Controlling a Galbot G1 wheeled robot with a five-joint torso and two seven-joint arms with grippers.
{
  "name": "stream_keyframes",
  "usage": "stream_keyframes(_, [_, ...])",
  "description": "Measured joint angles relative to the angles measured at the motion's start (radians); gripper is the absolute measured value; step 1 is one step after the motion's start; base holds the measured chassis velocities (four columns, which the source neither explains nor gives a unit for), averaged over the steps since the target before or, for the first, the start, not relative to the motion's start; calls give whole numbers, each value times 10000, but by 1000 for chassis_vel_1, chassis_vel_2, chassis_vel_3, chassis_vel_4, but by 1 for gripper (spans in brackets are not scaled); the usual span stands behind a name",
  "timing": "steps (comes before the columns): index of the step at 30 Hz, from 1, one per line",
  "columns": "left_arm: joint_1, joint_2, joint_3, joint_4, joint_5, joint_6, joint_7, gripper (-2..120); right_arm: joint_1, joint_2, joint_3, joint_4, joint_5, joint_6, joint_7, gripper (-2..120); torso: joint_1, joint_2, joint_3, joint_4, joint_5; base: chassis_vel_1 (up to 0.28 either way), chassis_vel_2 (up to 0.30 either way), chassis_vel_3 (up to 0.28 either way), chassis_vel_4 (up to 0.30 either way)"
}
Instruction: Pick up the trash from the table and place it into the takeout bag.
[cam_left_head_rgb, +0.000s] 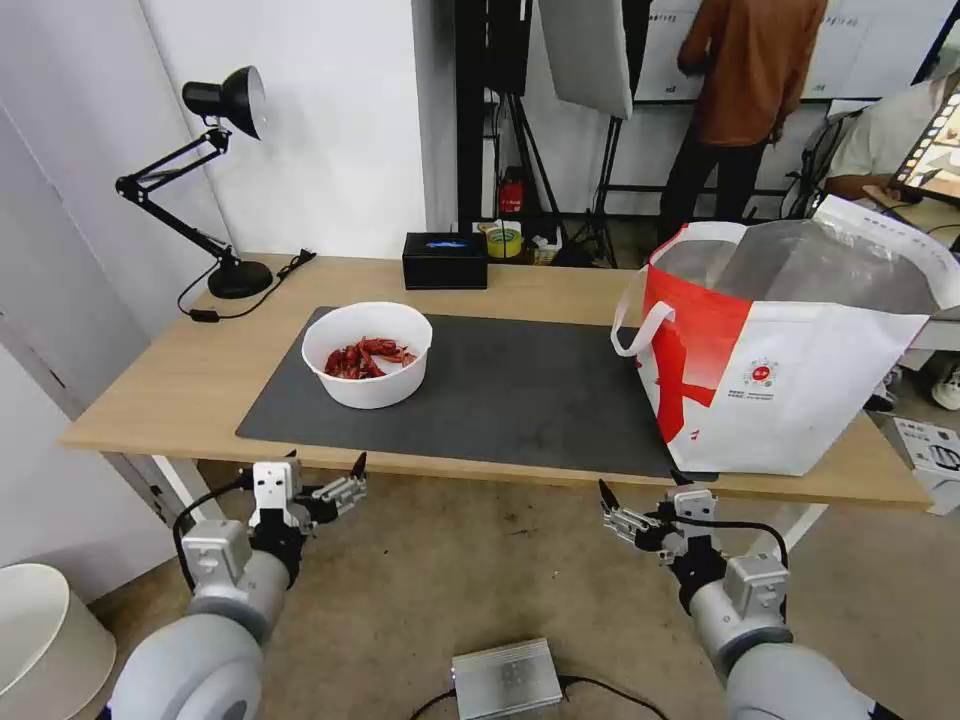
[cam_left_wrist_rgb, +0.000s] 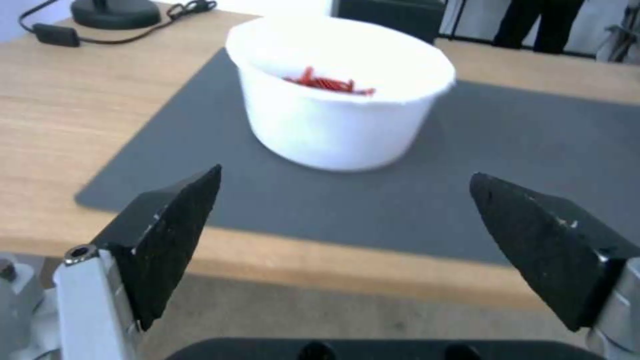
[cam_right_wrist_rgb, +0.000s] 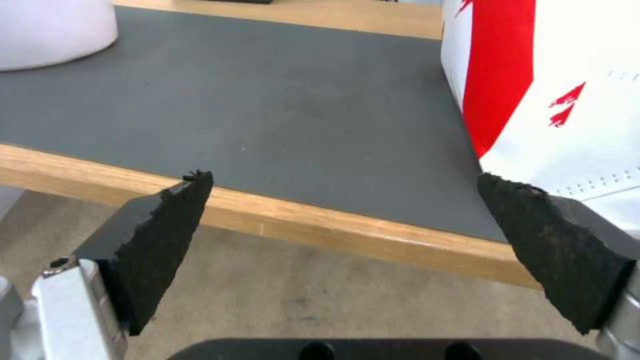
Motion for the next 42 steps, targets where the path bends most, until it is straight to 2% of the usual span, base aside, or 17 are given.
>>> stream_keyframes(3, [-600, 728, -290, 222, -1339, 56, -396, 100, 2, -2, 1, 0, 0, -1, 0, 100, 0, 0, 0, 1, 1, 0, 0, 0, 0])
stream_keyframes(5, [-1147, 1318, -346, 428, -2877, 74, -936, 100, 4, -3, 2, 0, 0, -1, 0, 100, 0, 0, 0, 1, -2, 0, 0, 0, 0])
stream_keyframes(6, [-1147, 1318, -346, 428, -2877, 74, -936, 100, 4, -3, 2, 0, 0, -1, 0, 100, 0, 0, 0, 1, -2, 0, 0, 0, 0])
stream_keyframes(9, [-2293, 2053, -258, 943, -4960, 133, -1750, 100, 5, -4, 4, 0, 0, -1, 0, 100, 1, 0, 1, 0, 1, 0, 0, 0, 0])
stream_keyframes(10, [-2753, 2196, -148, 1188, -5515, 175, -1971, 100, 5, -5, 4, 0, 0, -1, 0, 100, 0, 0, 1, 2, -1, 0, 0, 0, 0])
stream_keyframes(11, [-2753, 2196, -148, 1188, -5515, 175, -1971, 100, 5, -5, 4, 0, 0, -1, 0, 100, 0, 0, 1, 2, -1, 0, 0, 0, 0])
stream_keyframes(15, [-4480, 2533, 340, 2224, -7482, 337, -2432, 100, 6, -5, 6, 0, 2, -1, -1, 100, 1, -1, 1, -1, 1, 0, 0, 0, 0])
stream_keyframes(16, [-4480, 2533, 340, 2224, -7482, 337, -2432, 100, 6, -5, 6, 0, 2, -1, -1, 100, 1, -1, 1, -1, 1, 0, 0, 0, 0])
stream_keyframes(18, [-5329, 2694, 689, 2811, -8163, 530, -2526, 100, 7, -6, 6, 1, 4, -1, -1, 100, 1, -1, 1, -1, 4, 0, 0, 0, 0])
stream_keyframes(20, [-6072, 2825, 1284, 3372, -8385, 735, -2796, 100, 7, -6, 6, 3, 5, -1, -5, 100, 1, -1, 1, 1, -1, 0, 0, 0, 0])
stream_keyframes(23, [-6428, 2856, 1568, 3642, -8438, 836, -2889, 100, 7, -6, 7, 3, 5, 0, -3, 100, 1, -1, 1, 1, -4, 0, 0, 0, 0])
stream_keyframes(24, [-6952, 2870, 2007, 4056, -8551, 1016, -2982, 100, 7, -6, 7, 3, 6, 0, -4, 100, 1, -1, 1, 1, 3, 0, 0, 0, 0])
stream_keyframes(32, [-8877, 2638, 3703, 5516, -8379, 1387, -3197, 100, 7, -6, 7, 3, 8, 4, -4, 100, 1, -1, 2, 1, 1, 0, 0, 0, 0])
stream_keyframes(42, [-10256, 2106, 5094, 6858, -8181, 1487, -3189, 100, 8, -6, 8, 3, 8, 8, -4, 100, 1, -1, 1, -1, 1, 0, 0, 0, 0])
